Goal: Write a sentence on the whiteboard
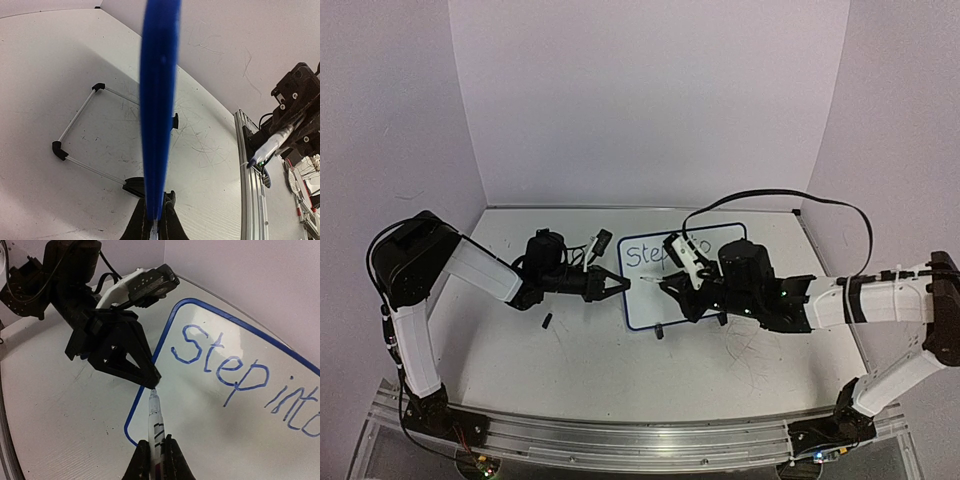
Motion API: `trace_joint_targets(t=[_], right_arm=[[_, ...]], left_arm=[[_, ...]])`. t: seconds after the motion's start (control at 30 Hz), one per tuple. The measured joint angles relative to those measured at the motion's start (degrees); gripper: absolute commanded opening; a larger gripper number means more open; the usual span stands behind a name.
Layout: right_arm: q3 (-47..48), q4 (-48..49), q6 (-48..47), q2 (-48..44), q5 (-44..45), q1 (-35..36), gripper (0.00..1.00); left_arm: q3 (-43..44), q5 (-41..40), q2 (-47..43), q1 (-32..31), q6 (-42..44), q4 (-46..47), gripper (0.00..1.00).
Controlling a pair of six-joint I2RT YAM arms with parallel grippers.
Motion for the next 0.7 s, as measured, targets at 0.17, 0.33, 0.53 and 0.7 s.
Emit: trace_joint_targets(t=[0.17,0.33,0.53,0.7], right_arm=[[1.23,-0.15,-0.13,3.01,1.06,1.46,0.0],[2.42,-0.13,-0.13,5.38,5.2,2.21,0.0],[2.44,-0.24,-0.09,5.69,8.95,2.29,0.0],[2.44,-0.25,0.09,5.69,11.66,2.29,0.0]], left_arm=[[0.0,-0.11,0.0,0.0,0.02,0.01,0.0],[0.0,-0.12,0.0,0.0,0.07,0.01,0.0],[0.0,-0.1,0.0,0.0,0.11,-0.02,0.0],[0.0,-0.1,0.0,0.0,0.23,-0.02,0.0]])
